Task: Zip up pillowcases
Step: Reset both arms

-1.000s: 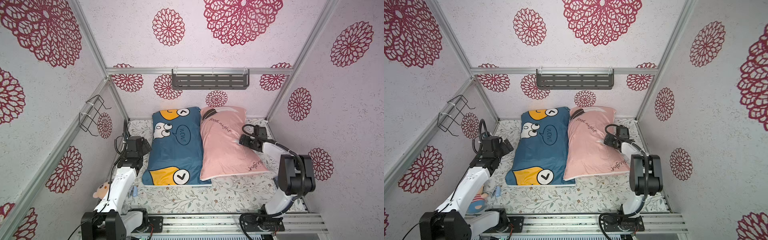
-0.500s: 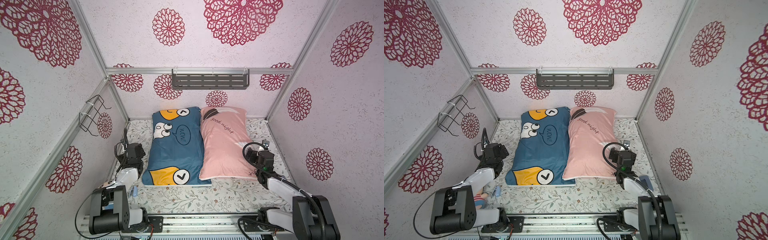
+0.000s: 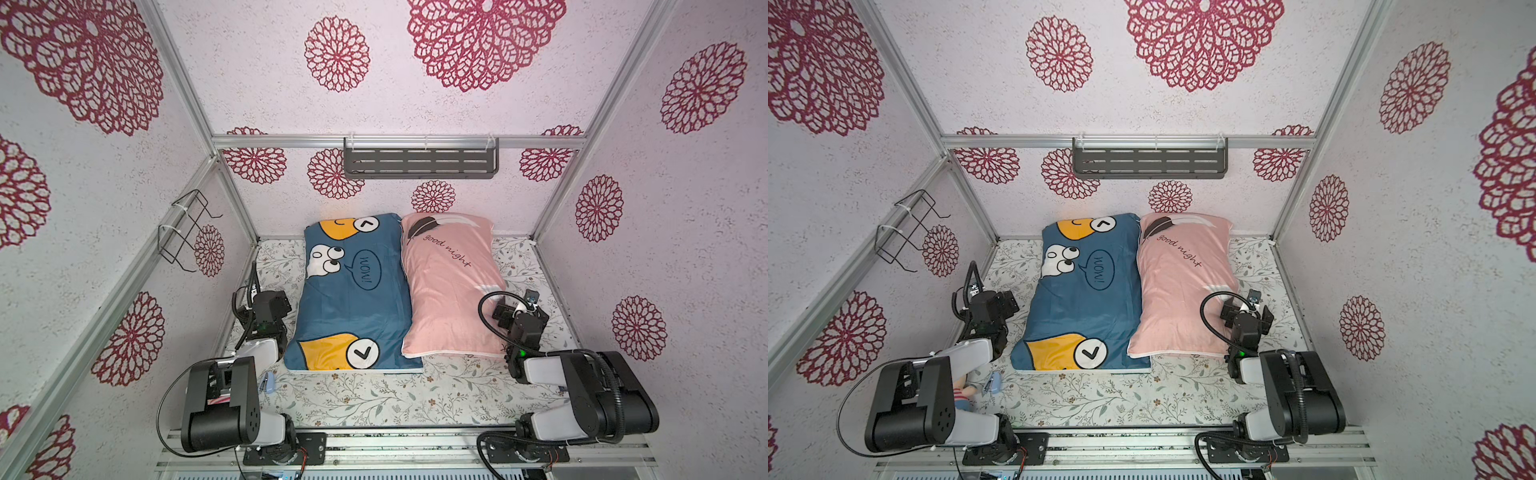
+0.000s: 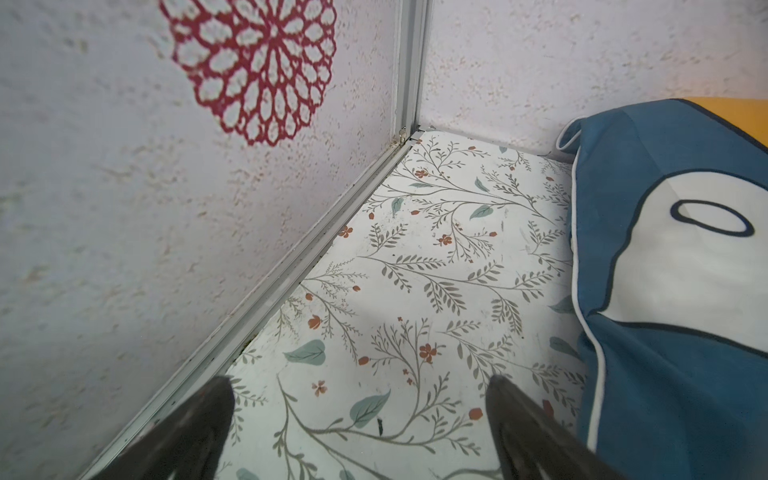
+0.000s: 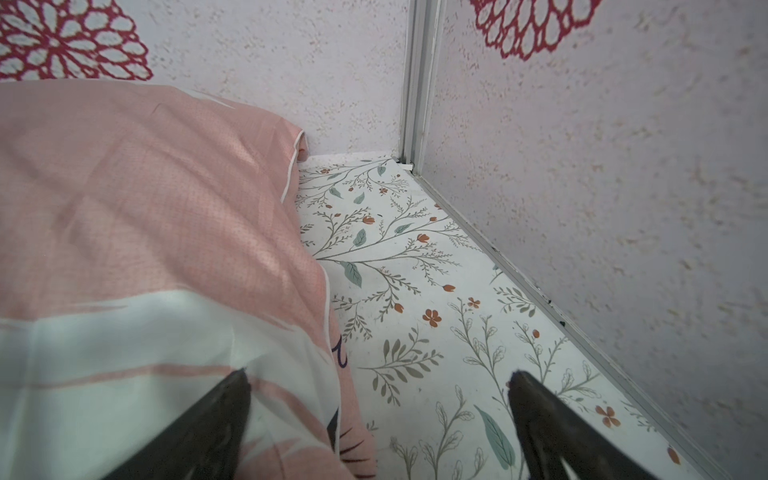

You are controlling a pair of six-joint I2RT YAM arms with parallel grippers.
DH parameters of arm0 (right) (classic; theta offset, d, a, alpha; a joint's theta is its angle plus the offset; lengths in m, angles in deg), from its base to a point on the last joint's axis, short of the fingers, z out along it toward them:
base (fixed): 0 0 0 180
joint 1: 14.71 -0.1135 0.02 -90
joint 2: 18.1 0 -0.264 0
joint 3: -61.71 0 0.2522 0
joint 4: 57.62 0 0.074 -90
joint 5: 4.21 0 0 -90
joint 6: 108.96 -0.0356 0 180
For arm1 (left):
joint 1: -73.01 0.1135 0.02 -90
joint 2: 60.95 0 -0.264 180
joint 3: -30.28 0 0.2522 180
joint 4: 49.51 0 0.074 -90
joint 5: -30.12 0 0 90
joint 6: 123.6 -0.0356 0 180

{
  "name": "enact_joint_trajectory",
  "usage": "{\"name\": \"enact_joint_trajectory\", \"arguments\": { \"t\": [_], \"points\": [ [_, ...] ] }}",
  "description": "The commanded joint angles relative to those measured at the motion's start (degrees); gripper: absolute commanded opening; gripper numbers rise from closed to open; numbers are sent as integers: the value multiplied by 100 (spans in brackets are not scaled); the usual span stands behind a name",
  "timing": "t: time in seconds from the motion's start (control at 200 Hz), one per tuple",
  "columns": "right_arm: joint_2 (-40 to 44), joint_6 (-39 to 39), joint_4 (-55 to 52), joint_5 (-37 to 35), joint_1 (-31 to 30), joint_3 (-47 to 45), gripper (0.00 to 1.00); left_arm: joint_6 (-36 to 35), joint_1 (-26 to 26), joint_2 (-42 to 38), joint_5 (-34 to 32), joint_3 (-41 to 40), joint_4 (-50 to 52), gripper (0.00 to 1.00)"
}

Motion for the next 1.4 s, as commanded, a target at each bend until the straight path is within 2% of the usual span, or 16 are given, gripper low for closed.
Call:
{"name": "enact_joint_trajectory", "arguments": {
  "t": [0.0,0.155,0.235,0.445,0.485,0.53,0.575,0.621,0.661,0.711,0.756,0.801,1.396],
  "points": [
    [-43,217,372,-279,-23,-64,99,-106,43,-216,315,-177,-453,98],
    [-74,270,535,-214,-24,-127,99,208,27,-107,544,-241,-799,98],
    [-98,311,603,-113,-32,-145,99,53,-11,329,655,-396,-1713,98],
    [-301,335,742,121,-32,-172,99,-65,-122,503,592,-254,-1573,98],
    [-663,451,1385,27,-28,-215,99,-73,-123,511,611,-261,-1586,98],
    [-388,262,609,67,-22,-88,99,-73,-126,535,620,-257,-1620,98],
    [-610,370,1229,40,7,-195,99,-81,-131,530,637,-307,-1671,98],
    [-411,217,728,84,30,-139,99,-65,-133,570,677,-359,-1783,98],
    [-562,298,1096,95,59,-175,99,-69,-131,629,719,-410,-1936,98],
    [-430,196,703,134,79,-105,99,-140,-160,714,716,-457,-2137,98],
    [-536,248,941,134,91,-119,99,-177,-183,761,695,-498,-2261,98],
    [-443,161,669,173,112,-81,99,-182,-193,764,690,-484,-2250,98],
    [-468,170,728,211,143,-75,99,-231,-237,769,638,-504,-2302,98]
  ]
}}
